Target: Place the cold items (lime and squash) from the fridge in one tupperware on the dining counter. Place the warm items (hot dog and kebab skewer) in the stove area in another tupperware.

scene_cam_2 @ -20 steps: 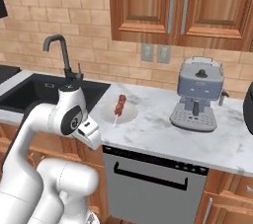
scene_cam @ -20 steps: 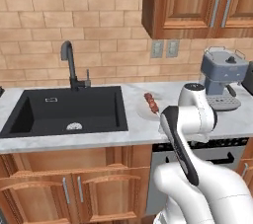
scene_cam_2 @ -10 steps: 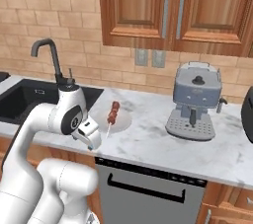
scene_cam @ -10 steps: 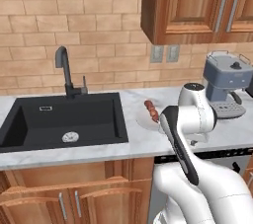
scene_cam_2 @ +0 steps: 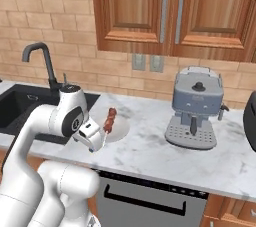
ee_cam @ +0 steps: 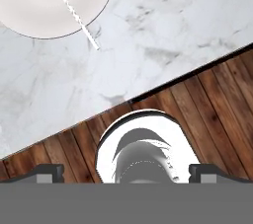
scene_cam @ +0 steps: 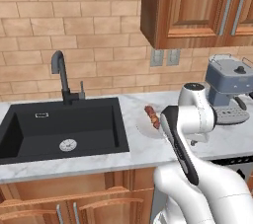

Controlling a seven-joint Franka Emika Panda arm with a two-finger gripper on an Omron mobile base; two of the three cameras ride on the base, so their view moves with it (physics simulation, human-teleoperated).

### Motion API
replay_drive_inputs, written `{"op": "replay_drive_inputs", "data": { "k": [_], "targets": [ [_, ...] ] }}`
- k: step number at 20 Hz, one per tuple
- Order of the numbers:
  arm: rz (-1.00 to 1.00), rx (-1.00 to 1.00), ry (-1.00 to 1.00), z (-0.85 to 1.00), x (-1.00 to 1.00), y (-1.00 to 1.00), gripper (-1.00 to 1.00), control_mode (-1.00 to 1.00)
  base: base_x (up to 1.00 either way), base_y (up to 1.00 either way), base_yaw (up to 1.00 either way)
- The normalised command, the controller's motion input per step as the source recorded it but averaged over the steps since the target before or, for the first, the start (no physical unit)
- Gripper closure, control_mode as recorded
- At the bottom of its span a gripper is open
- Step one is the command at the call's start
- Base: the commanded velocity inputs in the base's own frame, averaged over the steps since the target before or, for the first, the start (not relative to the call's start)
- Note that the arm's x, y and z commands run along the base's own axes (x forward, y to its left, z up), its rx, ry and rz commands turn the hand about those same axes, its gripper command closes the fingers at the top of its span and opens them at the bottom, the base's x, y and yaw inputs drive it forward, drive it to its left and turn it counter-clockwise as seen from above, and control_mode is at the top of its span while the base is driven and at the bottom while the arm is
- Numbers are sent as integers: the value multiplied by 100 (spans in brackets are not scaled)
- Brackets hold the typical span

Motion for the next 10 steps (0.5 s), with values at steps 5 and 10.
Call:
{"op": "replay_drive_inputs", "data": {
  "k": [5,10],
  "targets": [
    [0,0,0,0,0,0,-100,100,36,15,-4],
    [1,-7,0,6,26,16,-100,-100,5,3,-1]
  ]
}}
